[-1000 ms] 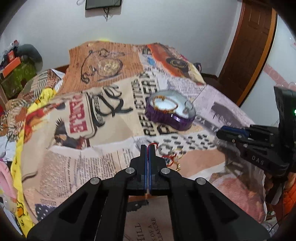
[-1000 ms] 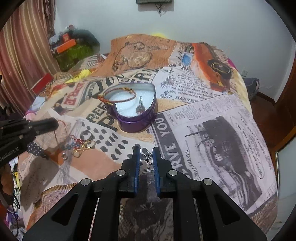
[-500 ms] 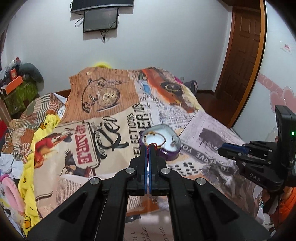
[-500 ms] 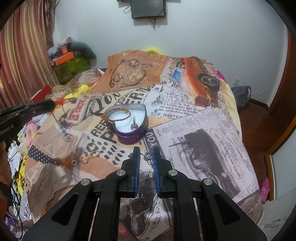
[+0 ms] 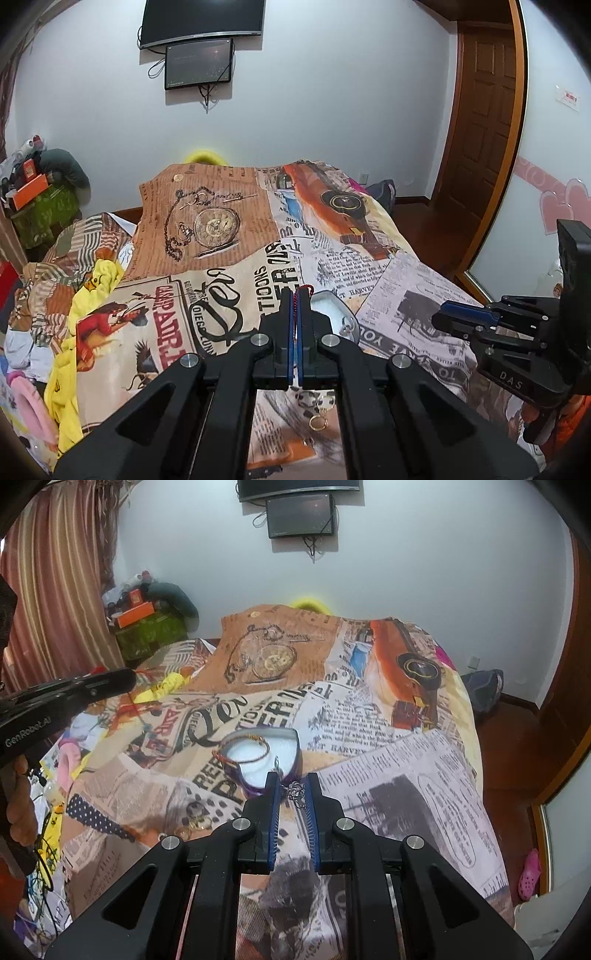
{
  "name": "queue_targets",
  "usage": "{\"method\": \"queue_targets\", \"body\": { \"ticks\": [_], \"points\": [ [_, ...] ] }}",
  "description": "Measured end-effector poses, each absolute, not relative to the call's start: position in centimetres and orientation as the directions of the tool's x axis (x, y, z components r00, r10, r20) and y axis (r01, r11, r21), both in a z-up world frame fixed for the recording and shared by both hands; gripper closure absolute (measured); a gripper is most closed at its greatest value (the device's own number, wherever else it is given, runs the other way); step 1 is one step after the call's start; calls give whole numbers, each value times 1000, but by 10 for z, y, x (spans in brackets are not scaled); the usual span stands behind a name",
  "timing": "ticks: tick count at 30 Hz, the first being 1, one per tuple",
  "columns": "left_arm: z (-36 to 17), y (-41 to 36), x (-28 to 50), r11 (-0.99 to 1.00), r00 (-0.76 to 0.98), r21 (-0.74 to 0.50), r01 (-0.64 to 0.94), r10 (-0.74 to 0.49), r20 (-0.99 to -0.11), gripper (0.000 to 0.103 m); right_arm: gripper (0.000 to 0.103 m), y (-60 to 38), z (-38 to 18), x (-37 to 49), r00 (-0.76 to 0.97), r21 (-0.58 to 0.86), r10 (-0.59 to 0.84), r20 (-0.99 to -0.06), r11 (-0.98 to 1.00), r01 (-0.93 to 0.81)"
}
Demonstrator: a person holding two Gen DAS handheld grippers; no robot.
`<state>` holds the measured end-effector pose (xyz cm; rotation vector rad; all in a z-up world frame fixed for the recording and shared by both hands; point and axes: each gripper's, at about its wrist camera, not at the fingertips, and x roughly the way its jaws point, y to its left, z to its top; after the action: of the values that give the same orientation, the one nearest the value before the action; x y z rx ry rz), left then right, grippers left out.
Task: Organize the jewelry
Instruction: 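Carry the earring with the left tool while the right tool carries the charm to the tin, then lower both items into the tin, open both tools and lift away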
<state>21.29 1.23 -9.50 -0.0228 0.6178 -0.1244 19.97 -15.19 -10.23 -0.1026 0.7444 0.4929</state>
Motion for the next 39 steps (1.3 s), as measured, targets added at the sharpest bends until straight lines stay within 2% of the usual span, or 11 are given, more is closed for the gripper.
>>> {"method": "queue_targets", "body": {
  "ticks": [22,39],
  "points": [
    [-112,16,273,988,801,-104,115,-154,-579,103,91,-138,-111,249,618,125,433,-656,870,-477],
    [-146,2,309,978,739,-131,165,-210,-640,103,91,-119,-137,276,551,128,458,-698,837,-533]
  ]
}}
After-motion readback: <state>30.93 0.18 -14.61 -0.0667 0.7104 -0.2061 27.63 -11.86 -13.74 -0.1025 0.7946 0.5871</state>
